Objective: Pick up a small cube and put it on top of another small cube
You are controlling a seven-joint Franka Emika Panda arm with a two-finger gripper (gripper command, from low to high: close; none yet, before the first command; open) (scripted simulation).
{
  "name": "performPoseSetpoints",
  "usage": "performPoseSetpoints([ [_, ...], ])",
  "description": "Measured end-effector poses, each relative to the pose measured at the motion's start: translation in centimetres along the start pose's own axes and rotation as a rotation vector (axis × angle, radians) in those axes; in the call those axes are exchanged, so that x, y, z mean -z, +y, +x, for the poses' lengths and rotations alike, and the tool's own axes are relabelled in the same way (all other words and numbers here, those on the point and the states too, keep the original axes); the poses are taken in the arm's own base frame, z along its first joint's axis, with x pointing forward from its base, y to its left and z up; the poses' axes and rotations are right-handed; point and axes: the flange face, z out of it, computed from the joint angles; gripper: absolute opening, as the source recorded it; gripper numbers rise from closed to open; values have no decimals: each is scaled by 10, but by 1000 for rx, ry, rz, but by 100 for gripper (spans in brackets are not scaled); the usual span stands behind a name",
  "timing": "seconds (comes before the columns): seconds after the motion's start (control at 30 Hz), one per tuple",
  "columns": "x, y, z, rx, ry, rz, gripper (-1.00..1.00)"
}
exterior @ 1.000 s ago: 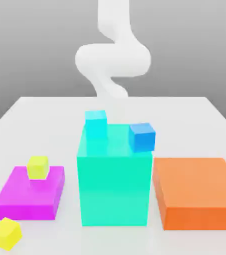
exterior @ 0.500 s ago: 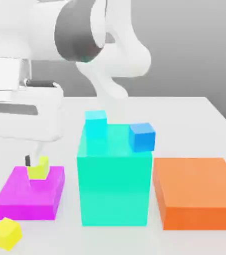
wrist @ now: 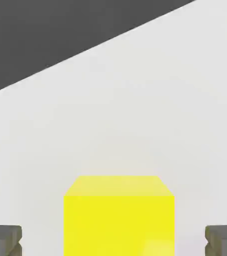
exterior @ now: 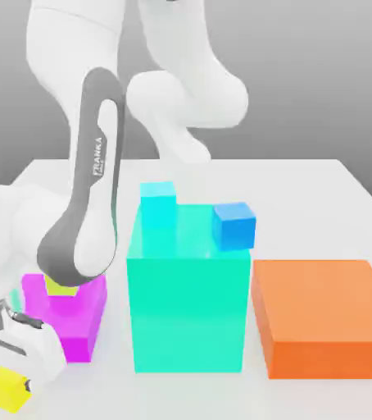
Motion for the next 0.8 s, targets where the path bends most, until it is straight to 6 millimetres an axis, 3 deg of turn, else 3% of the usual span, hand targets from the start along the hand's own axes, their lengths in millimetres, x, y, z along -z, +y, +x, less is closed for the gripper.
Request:
performPoseSetpoints([
  [0.2,-1,0,0,0,-1,0,-100],
  [0.4,58,-2,-2,6,-1,2,-100],
  [0.6,133,-49,-69,176,-40,34,-100],
  [0.8,204,-80,-160,388,-61,46,-100],
])
